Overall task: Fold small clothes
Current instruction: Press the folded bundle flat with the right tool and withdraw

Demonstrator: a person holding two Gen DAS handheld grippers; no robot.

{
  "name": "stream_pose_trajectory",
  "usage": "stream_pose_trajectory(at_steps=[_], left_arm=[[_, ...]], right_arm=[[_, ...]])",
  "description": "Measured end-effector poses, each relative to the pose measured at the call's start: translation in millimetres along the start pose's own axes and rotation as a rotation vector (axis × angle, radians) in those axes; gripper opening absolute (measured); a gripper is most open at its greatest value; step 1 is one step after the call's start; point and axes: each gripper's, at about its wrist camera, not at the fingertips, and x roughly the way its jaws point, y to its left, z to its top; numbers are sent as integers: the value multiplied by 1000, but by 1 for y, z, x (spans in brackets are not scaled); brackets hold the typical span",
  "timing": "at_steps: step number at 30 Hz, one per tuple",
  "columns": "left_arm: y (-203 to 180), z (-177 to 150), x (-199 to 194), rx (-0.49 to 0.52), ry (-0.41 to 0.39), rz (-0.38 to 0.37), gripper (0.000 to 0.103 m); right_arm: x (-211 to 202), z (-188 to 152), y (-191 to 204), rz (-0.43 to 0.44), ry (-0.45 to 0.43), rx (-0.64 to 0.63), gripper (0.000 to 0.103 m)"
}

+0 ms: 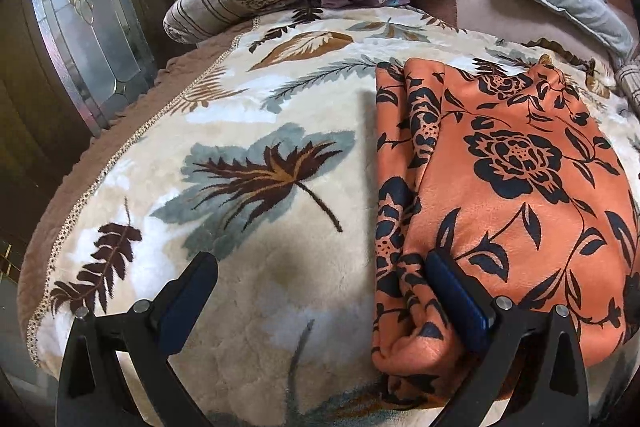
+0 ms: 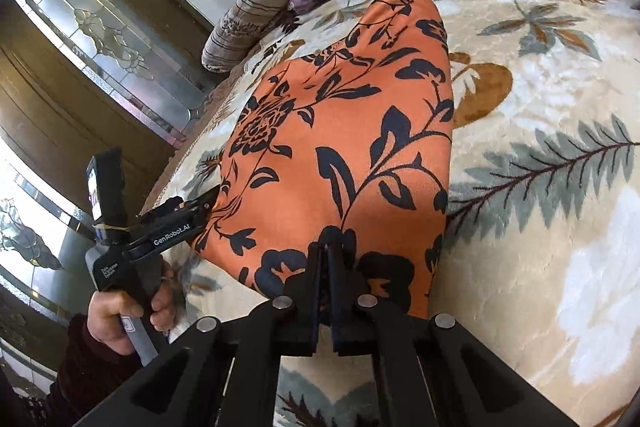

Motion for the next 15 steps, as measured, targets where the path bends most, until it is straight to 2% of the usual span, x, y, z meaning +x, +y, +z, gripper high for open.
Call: stream_pose_trajectory(at_steps=[4,6,8,11,15], left_arm=[[-2,1,-4,-4,-7,27,103],[-3,1,-7,-14,-13,44,103],[-3,2,-13,-27,-20,62,103],[-4,4,-25,-38,-18,75,103],[-10,9,-55,-36,-64,101,103]], right_arm=[[-3,9,3,1,55,-20,4],[-9,14,6,4,77,-28,9],[-20,21,10,-11,83,-53,9],[-39,27,11,-36,38,-89,9],[-70,31,-4,-65,-62,-108,10]])
